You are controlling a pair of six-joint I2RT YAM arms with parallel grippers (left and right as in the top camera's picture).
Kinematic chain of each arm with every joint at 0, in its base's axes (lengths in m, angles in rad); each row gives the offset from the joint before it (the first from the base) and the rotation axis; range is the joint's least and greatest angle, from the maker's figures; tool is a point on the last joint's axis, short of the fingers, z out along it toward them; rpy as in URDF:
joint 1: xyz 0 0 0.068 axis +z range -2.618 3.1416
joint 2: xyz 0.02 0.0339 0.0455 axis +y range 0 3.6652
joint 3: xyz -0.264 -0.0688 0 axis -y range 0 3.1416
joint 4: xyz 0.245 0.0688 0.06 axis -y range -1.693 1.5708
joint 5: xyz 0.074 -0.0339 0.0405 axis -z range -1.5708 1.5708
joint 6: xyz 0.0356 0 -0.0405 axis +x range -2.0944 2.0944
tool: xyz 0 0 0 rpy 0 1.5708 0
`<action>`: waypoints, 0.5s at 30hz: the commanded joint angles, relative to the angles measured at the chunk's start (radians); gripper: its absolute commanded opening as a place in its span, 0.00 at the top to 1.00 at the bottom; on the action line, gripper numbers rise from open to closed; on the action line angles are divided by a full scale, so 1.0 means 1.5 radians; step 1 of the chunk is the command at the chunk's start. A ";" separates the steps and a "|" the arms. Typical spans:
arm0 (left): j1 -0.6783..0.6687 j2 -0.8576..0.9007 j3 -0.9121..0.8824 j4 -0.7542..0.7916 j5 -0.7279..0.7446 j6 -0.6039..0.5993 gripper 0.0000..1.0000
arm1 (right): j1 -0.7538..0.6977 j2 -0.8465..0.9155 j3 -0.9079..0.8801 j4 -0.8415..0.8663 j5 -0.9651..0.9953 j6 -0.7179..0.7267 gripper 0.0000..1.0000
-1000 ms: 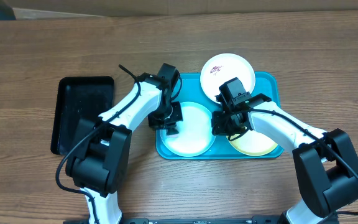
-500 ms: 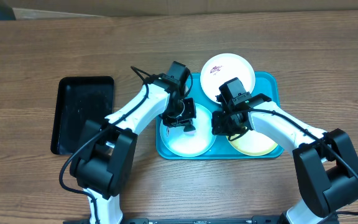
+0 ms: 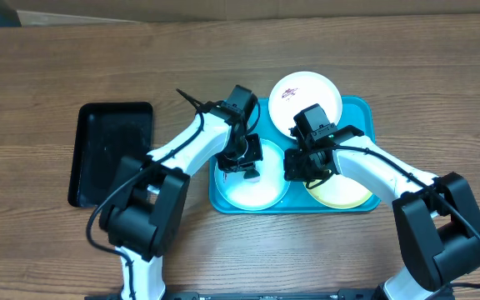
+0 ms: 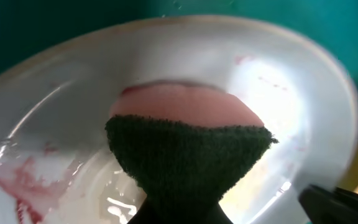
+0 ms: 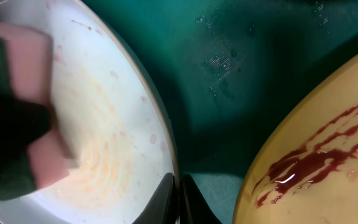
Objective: Clean dirty plates on tray and stack at the side
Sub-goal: 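Scrub the light-blue plate's center with the sponge in the left gripper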
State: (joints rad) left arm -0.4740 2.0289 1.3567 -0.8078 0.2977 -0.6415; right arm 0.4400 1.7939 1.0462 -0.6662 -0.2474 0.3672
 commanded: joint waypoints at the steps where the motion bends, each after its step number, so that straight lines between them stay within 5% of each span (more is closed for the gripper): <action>1: -0.005 0.041 0.003 -0.005 0.023 -0.010 0.89 | -0.002 0.005 0.010 -0.004 0.012 0.003 0.96; 4: -0.001 0.047 0.003 -0.005 0.024 0.009 0.59 | -0.002 0.005 0.010 -0.004 0.012 0.003 0.96; 7: 0.010 0.046 0.012 -0.017 0.021 0.024 0.47 | -0.002 0.005 0.010 -0.004 0.012 0.003 0.96; 12: 0.026 0.046 0.062 -0.093 -0.017 0.024 0.65 | -0.002 0.005 0.010 -0.004 0.012 0.002 0.96; 15: 0.028 0.046 0.093 -0.130 -0.036 0.030 0.67 | -0.002 0.005 0.010 -0.003 0.012 0.002 0.96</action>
State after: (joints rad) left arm -0.4400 2.0762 1.4490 -0.9836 0.3050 -0.6178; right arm 0.4400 1.7947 1.0466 -0.6670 -0.2470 0.3668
